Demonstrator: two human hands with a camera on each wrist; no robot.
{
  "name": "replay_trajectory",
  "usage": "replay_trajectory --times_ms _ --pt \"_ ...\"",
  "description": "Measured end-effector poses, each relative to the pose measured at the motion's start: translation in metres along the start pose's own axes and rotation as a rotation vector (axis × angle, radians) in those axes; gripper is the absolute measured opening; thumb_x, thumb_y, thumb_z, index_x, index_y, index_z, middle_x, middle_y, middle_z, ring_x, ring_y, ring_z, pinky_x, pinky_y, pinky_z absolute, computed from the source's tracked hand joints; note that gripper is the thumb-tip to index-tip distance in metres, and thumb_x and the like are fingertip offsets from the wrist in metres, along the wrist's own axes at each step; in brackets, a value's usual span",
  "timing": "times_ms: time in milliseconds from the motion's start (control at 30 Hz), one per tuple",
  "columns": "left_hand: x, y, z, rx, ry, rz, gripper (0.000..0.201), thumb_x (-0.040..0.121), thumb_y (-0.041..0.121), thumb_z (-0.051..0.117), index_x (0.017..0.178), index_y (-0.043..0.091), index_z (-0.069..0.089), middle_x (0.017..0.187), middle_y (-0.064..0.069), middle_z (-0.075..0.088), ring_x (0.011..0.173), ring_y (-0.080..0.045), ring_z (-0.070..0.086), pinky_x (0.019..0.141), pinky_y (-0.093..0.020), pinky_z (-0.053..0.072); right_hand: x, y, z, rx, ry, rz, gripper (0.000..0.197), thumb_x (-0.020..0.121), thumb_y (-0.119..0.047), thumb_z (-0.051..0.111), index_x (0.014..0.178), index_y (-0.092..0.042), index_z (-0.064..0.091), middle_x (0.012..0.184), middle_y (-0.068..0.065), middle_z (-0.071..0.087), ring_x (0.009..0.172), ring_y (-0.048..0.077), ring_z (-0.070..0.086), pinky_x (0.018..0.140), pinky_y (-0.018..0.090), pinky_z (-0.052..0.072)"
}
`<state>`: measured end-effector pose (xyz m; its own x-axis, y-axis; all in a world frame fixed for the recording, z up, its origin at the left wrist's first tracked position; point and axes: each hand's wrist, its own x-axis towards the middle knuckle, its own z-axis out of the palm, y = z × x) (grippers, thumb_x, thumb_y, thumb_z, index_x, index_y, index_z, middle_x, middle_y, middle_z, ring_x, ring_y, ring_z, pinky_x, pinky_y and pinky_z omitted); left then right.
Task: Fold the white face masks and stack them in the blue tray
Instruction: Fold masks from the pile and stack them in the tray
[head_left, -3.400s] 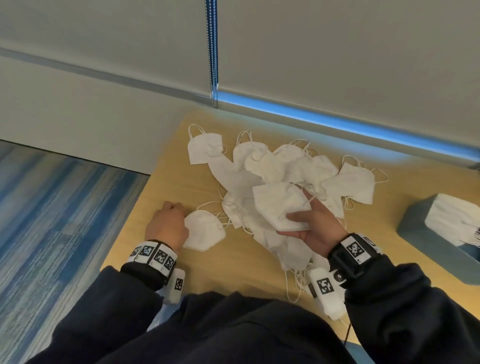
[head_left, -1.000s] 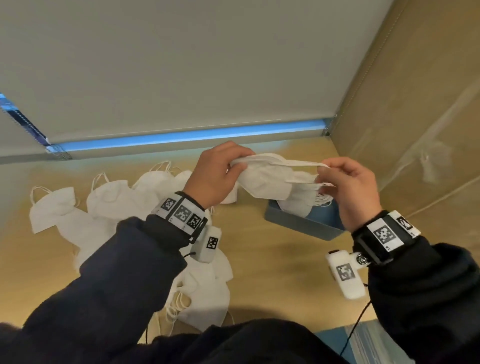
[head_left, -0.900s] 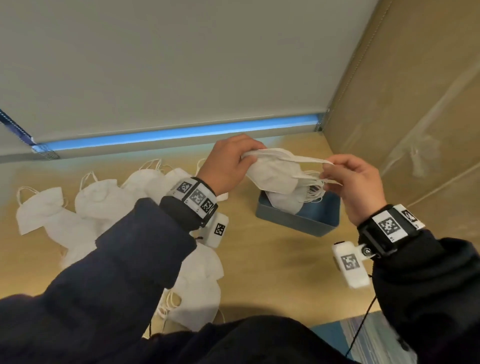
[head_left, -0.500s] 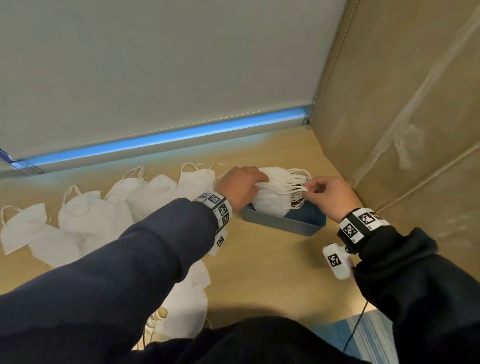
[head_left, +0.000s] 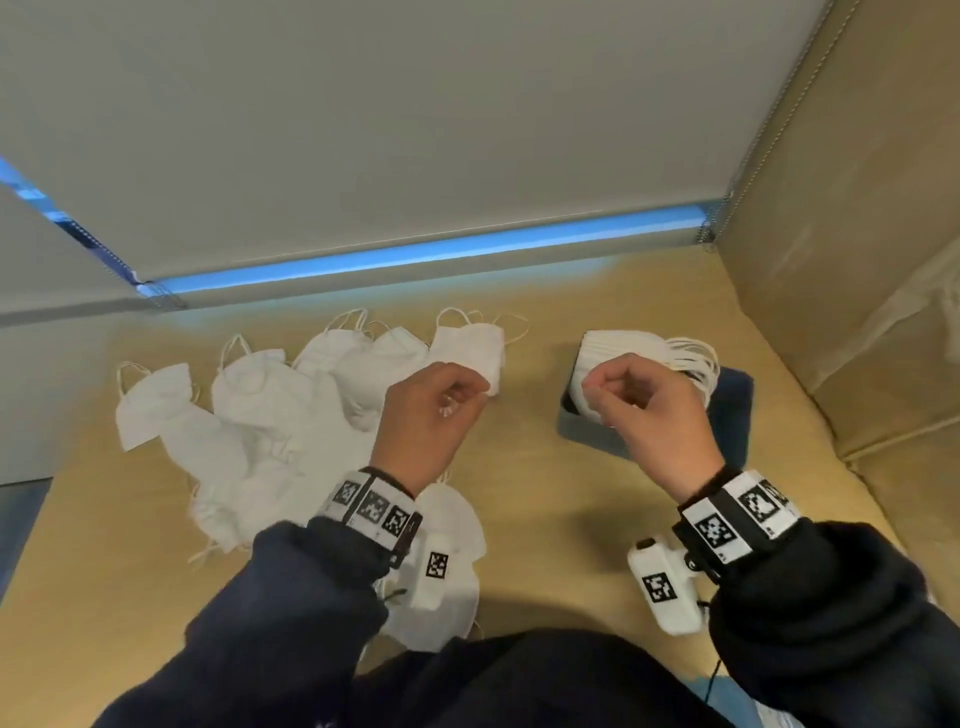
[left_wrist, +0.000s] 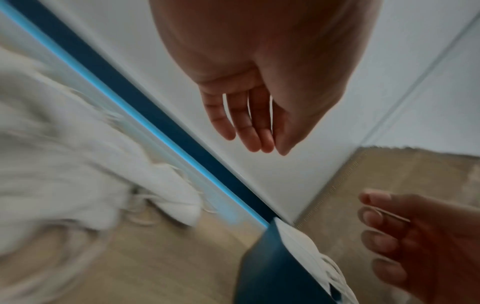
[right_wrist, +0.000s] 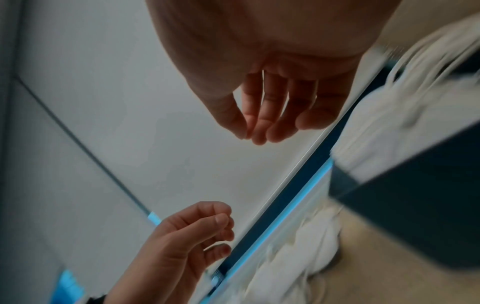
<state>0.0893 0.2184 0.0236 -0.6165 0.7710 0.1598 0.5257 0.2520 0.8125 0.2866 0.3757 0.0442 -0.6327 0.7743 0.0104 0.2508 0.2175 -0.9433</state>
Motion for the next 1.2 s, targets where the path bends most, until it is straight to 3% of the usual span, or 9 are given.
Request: replay_trajectory --times_ms 300,400,633,800,867,933,1000,1100,1200 --pt "-0.138 -0.133 -0.166 0.143 0.253 -0.541 0.015 0.089 0.015 0.074 0.09 0.03 0.074 0.088 0.014 0.074 0.083 0.0 0.067 0.077 -0.022 0.051 -0.04 -0.032 0.181 -0.168 -0.694 -0.107 0.007 0.087 -0.018 0.075 0.092 -0.024 0.075 0.084 -0.006 0.073 0.078 0.009 0.067 0.072 0.018 0.05" --pt "-0.157 -0.177 -0.201 0.199 0.244 -0.678 0.015 0.089 0.021 0.073 0.104 0.025 0.072 0.095 0.007 0.073 0.088 -0.013 0.069 0.085 -0.035 0.056 -0.041 -0.036 0.227 -0.267 -0.804 -0.091 0.01 0.087 -0.021 0.074 0.097 -0.024 0.073 0.087 -0.005 0.072 0.081 0.011 0.067 0.072 0.013 0.048" --pt "-0.143 -0.24 -0.218 0.158 0.13 -0.751 0.056 0.083 0.039 0.078 0.132 0.021 0.056 0.125 -0.007 0.059 0.109 -0.026 0.064 0.096 -0.038 0.05 -0.034 -0.031 0.331 -0.488 -0.844 -0.167 0.026 0.092 -0.023 0.069 0.117 -0.017 0.071 0.115 0.002 0.07 0.099 0.016 0.066 0.093 0.033 0.052" --pt "-0.112 -0.237 -0.204 0.217 -0.01 -0.727 0.09 0.07 0.062 0.08 0.143 0.026 0.043 0.134 0.0 0.05 0.115 -0.023 0.06 0.098 -0.042 0.051 -0.035 -0.021 0.362 -0.784 -0.902 -0.219 0.075 0.083 -0.032 0.078 0.149 -0.027 0.043 0.149 0.003 0.04 0.129 0.024 0.048 0.109 0.038 0.042" --pt "-0.106 -0.235 -0.203 0.229 -0.083 -0.722 0.077 0.068 0.054 0.082 0.133 0.028 0.051 0.125 0.002 0.061 0.107 -0.023 0.064 0.09 -0.037 0.054 -0.039 -0.016 0.36 -0.891 -0.854 -0.224 0.091 0.078 -0.034 0.081 0.155 -0.029 0.032 0.152 0.003 0.032 0.127 0.026 0.048 0.106 0.04 0.046" --pt "-0.104 -0.234 -0.207 0.185 -0.128 -0.692 0.032 0.074 0.039 0.08 0.098 0.024 0.065 0.101 0.002 0.072 0.089 -0.02 0.068 0.071 -0.029 0.052 -0.04 -0.013 0.352 -0.923 -0.824 -0.185 0.097 0.077 -0.04 0.081 0.156 -0.031 0.026 0.15 0.002 0.031 0.124 0.027 0.052 0.103 0.039 0.048" --pt "-0.109 -0.232 -0.216 0.116 -0.128 -0.649 0.019 0.077 0.032 0.079 0.071 0.022 0.064 0.078 0.003 0.071 0.077 -0.019 0.069 0.058 -0.025 0.045 -0.037 -0.013 0.34 -0.858 -0.794 -0.076 0.097 0.078 -0.053 0.077 0.156 -0.035 0.022 0.147 -0.001 0.036 0.123 0.025 0.055 0.101 0.039 0.048" --pt "-0.123 -0.234 -0.239 -0.047 -0.127 -0.62 0.011 0.078 0.027 0.078 0.077 0.017 0.073 0.076 0.001 0.074 0.077 -0.018 0.072 0.064 -0.028 0.052 -0.03 -0.018 0.326 -0.911 -0.74 0.038 0.092 0.079 -0.071 0.065 0.155 -0.042 0.019 0.14 -0.002 0.048 0.12 0.024 0.058 0.098 0.04 0.048" --pt "-0.138 -0.232 -0.266 -0.31 -0.127 -0.629 0.02 0.079 0.021 0.082 0.098 0.02 0.077 0.092 0.002 0.079 0.089 -0.019 0.075 0.078 -0.04 0.06 -0.025 -0.026 0.328 -0.854 -0.727 0.086 0.082 0.079 -0.074 0.065 0.147 -0.038 0.038 0.12 -0.006 0.054 0.114 0.02 0.059 0.096 0.035 0.046"
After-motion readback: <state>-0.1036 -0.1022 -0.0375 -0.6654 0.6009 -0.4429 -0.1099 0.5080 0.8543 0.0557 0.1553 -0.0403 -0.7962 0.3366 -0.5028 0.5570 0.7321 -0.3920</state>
